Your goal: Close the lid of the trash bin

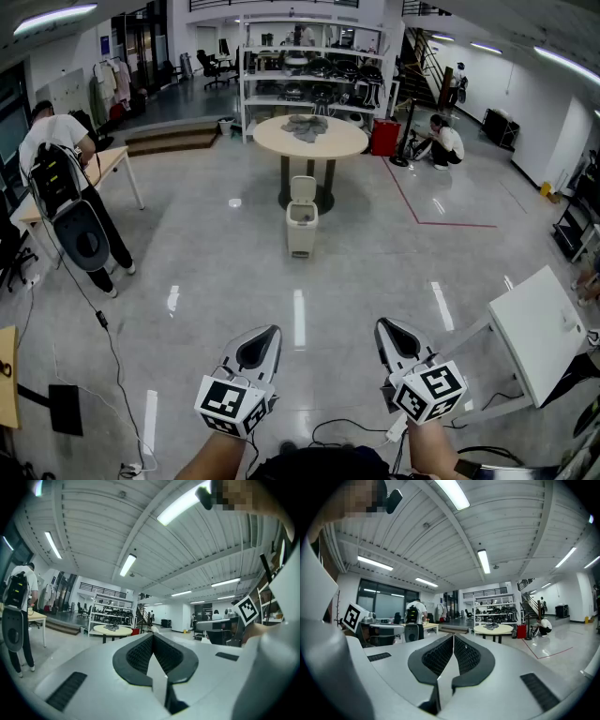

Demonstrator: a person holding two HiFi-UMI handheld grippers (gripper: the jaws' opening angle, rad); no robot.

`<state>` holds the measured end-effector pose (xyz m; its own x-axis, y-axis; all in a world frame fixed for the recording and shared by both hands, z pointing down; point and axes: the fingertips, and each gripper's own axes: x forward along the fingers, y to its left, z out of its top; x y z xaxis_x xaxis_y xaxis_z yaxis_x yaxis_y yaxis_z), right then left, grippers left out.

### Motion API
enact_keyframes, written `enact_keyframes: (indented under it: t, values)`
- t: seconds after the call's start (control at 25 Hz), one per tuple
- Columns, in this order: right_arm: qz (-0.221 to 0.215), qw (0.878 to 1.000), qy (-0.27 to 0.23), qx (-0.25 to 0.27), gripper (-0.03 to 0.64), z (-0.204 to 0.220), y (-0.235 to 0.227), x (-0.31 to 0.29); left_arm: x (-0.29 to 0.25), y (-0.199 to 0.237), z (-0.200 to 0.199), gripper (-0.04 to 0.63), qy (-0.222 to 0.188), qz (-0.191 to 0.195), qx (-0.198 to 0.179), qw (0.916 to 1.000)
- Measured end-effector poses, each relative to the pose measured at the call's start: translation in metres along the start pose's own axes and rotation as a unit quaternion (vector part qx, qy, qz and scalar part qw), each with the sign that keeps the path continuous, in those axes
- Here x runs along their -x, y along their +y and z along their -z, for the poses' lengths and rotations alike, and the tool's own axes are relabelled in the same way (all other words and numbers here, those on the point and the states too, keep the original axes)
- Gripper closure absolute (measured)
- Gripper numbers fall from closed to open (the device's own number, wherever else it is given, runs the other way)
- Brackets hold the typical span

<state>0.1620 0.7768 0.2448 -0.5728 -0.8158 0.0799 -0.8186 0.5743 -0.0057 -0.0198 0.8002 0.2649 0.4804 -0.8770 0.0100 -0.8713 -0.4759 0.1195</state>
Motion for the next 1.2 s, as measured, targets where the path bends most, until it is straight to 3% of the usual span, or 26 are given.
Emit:
enact_keyframes:
  t: [0.32,0.6,0.84,1.12,1.2]
  values:
    - [-0.007,1.000,0.005,-0.002,0.606,0.004,0.017,-0.028,-0.004,0.031,0.006,0.598,0.013,0.005,0.005,0.9999]
    - [-0.023,1.000,0.004,-0.017,0.606,0.007,-0.006,-0.074,-0.040,0.055,0.005,0.598,0.024,-0.006,-0.003,0.9997]
    - [-0.036,0.999,-0.016,-0.018,0.606,0.020,-0.068,-0.136,-0.118,0.079,0.017,0.598,0.023,-0.015,-0.019,0.9994]
    - [-0.057,0.998,-0.017,-0.032,0.606,-0.034,-0.122,-0.166,-0.181,0.074,-0.044,0.598,0.030,-0.028,-0.026,0.9988]
    - [-0.066,0.997,-0.020,-0.030,0.606,-0.036,-0.144,-0.179,-0.208,0.074,-0.044,0.598,0.031,-0.032,-0.027,0.9987]
